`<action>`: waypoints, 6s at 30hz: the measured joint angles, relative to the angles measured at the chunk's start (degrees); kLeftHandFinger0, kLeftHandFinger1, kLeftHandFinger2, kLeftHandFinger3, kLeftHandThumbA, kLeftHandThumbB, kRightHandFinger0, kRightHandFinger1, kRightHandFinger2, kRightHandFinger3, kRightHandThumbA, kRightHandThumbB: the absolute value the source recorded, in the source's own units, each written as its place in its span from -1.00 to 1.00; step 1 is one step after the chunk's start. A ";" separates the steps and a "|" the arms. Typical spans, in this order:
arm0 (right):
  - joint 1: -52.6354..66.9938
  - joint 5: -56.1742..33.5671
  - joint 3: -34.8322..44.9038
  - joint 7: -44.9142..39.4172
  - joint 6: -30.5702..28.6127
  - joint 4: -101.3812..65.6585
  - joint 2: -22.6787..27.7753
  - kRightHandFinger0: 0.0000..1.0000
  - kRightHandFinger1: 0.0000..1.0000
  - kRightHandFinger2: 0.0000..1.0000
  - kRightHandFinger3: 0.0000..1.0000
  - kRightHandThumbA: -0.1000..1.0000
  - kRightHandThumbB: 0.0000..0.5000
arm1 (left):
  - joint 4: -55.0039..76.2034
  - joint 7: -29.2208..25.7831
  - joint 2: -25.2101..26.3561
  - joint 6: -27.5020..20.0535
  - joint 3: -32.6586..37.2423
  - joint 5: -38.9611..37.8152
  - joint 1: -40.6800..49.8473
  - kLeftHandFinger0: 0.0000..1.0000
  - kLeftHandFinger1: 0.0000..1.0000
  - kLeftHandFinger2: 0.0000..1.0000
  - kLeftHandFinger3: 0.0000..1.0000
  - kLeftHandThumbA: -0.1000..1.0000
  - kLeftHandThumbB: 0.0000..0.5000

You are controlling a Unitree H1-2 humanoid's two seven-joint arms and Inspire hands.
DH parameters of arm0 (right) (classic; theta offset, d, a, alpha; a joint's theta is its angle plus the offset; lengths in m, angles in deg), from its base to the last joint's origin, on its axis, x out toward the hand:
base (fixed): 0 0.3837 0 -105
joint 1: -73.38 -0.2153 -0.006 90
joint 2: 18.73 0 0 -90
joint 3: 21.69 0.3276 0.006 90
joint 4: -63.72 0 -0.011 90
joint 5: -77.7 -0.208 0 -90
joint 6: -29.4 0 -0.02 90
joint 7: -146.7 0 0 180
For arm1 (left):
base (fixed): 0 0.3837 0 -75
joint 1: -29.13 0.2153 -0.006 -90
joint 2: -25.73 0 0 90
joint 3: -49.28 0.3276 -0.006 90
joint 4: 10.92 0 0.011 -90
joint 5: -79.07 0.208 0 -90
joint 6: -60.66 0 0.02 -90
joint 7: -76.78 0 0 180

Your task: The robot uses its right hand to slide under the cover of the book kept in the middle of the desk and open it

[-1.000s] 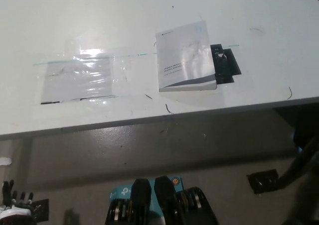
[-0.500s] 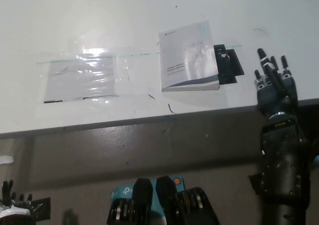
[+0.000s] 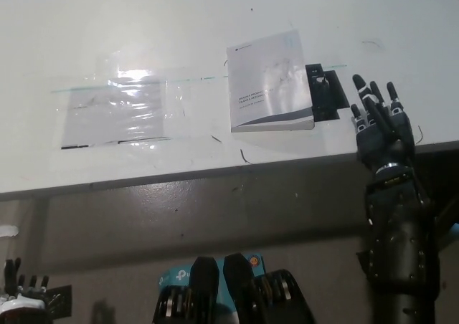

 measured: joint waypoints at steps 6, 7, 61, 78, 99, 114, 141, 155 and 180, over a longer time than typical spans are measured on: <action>-0.63 0.34 -0.68 -0.79 -0.08 2.80 -0.12 0.77 0.74 0.75 0.97 1.00 -0.49 | -0.08 0.00 0.02 -0.06 0.04 -0.01 0.00 0.88 0.89 0.89 1.00 1.00 -0.92; -0.87 0.41 -0.76 -0.91 -0.12 3.27 -0.17 0.76 0.74 0.75 0.96 1.00 -0.45 | -0.06 0.01 0.01 -0.06 0.07 -0.01 0.01 0.88 0.88 0.86 1.00 1.00 -0.91; -11.78 7.82 -5.05 -5.64 -3.34 20.79 -5.55 0.15 0.21 0.36 0.73 1.00 -0.41 | 0.00 -0.56 0.79 -0.02 3.10 -1.09 0.98 0.96 0.97 0.96 1.00 1.00 -0.98; -14.18 13.43 -11.83 -6.33 -3.09 21.65 -4.08 0.12 0.10 0.20 0.60 1.00 -0.25 | 0.07 -1.38 0.95 0.06 3.85 -1.11 1.01 0.98 1.00 0.94 1.00 1.00 -1.00; -21.25 33.16 -42.25 -18.25 -2.57 28.99 7.61 -0.09 -0.02 0.11 0.50 1.00 0.06 | 0.11 -1.44 1.25 0.35 4.16 -0.95 1.57 0.96 0.97 0.91 1.00 1.00 -0.91; -24.51 50.36 -70.13 -25.07 -7.94 33.07 13.86 -0.43 -0.39 -0.27 0.26 1.00 0.45 | 0.24 -1.61 1.20 1.10 4.27 -0.61 1.60 0.83 0.91 0.90 1.00 1.00 -0.98; -41.20 81.57 -95.11 -24.83 -20.30 31.66 12.49 -0.77 -0.96 -0.94 -0.48 1.00 0.42 | 3.78 -4.68 1.29 2.31 6.88 1.67 1.28 1.00 0.95 0.98 1.00 1.00 -1.00; -38.39 88.91 -86.53 -27.52 -26.17 23.35 14.68 -0.33 -0.76 -0.73 0.13 1.00 0.39 | 3.82 -5.92 1.38 2.75 7.15 2.02 1.34 0.94 0.92 0.97 1.00 1.00 -1.00; -6.88 82.37 -41.00 -39.20 -16.26 -34.33 27.86 0.02 0.02 0.10 0.63 1.00 0.04 | 0.82 -5.41 0.77 2.15 6.82 1.13 1.78 0.99 1.00 1.00 1.00 1.00 -1.00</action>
